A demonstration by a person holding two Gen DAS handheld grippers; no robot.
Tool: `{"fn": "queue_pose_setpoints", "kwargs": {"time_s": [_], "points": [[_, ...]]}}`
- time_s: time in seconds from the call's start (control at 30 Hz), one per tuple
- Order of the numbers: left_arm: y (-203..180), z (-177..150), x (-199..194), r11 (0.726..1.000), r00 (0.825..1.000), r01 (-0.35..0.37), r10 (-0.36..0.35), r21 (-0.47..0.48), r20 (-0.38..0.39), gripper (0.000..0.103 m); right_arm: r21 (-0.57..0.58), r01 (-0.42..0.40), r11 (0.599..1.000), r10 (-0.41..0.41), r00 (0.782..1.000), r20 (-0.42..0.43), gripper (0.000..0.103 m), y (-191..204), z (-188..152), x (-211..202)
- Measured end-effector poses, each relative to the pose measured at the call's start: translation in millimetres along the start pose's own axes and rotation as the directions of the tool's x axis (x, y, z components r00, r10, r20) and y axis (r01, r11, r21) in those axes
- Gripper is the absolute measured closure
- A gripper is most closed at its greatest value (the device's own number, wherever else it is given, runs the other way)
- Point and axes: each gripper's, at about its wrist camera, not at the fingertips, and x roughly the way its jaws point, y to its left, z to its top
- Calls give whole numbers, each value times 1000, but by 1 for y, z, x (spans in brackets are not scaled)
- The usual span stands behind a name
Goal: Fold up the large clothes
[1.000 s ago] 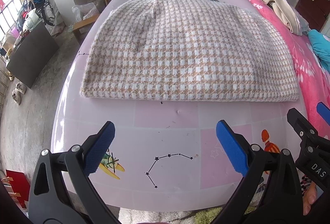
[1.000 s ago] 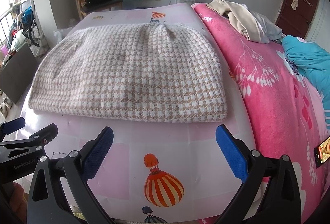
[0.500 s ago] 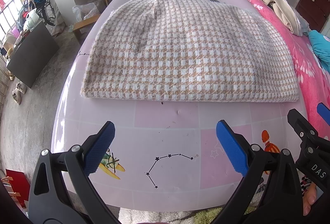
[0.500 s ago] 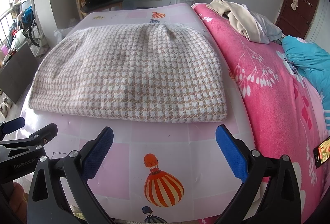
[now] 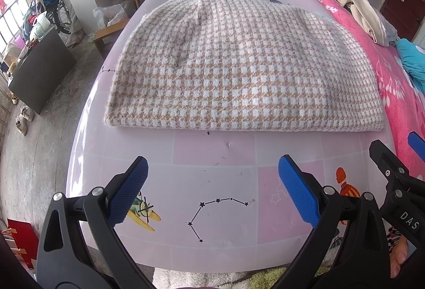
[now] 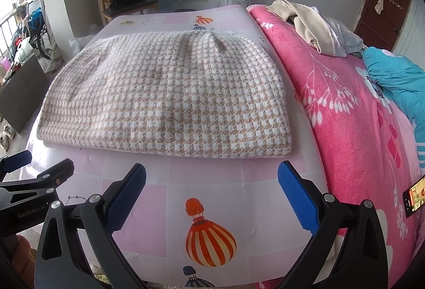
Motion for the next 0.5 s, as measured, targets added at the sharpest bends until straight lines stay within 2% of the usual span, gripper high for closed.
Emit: {"fn": "queue_pose_setpoints", "kwargs": {"time_s": [0.5], "points": [[0, 2, -4, 1000, 1000, -6, 6, -1, 5, 8, -3, 1, 1000, -1, 1000, 3, 6, 1, 0, -1]]}}
